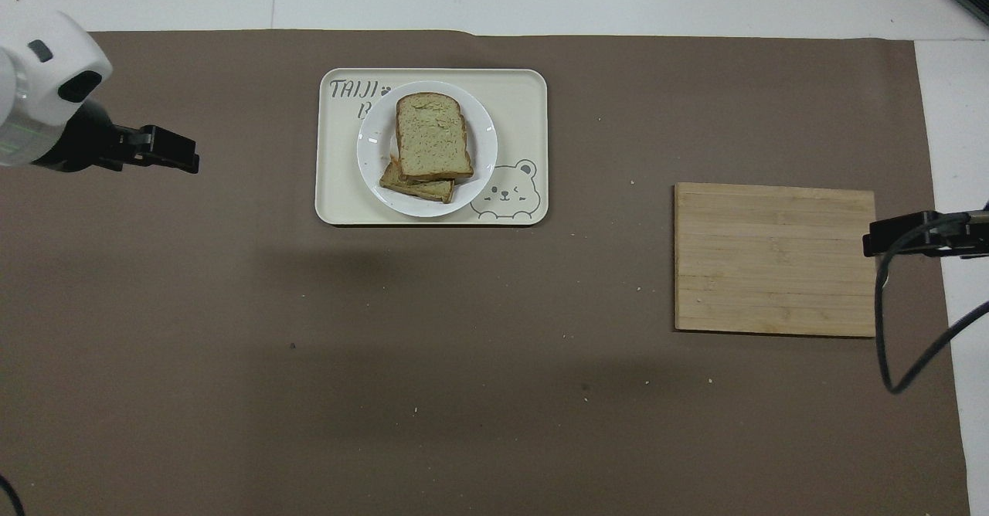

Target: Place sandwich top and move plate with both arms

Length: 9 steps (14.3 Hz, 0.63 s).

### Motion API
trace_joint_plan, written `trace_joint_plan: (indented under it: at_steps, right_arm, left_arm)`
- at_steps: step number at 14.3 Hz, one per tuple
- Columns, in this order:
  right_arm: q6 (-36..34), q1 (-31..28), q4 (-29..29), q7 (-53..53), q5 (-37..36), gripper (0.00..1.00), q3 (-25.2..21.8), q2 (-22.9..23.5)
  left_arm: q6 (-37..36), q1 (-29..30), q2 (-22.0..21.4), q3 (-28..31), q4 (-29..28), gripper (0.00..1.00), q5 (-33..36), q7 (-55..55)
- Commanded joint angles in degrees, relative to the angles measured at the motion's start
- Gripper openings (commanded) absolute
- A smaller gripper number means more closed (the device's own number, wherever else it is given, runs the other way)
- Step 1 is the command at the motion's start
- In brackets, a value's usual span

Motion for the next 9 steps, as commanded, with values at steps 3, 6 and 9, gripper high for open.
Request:
trace_joint_plan:
  at_steps: [3,6,9]
  right_arm:
    - [-0.27,-0.54,-0.3,-1.33,-0.12,1.0,0.35,-0.3]
    - [-0.27,-0.54,-0.3,-1.33,-0.12,1.0,0.35,-0.3]
    - [-0.27,-0.54,-0.3,-1.33,-0.12,1.0,0.35,-0.3]
  left_arm:
    - [-12.66,-0.01,-3.31,0.09,5.27,1.0,5.06,-0.84]
    - [-12.51,-0.1,-9.47,-0.17,0.02,1.0,4.97,-0.83]
    - [-12.15,0.86,-9.75,-0.17,-0.35,1.0,5.75,-0.49]
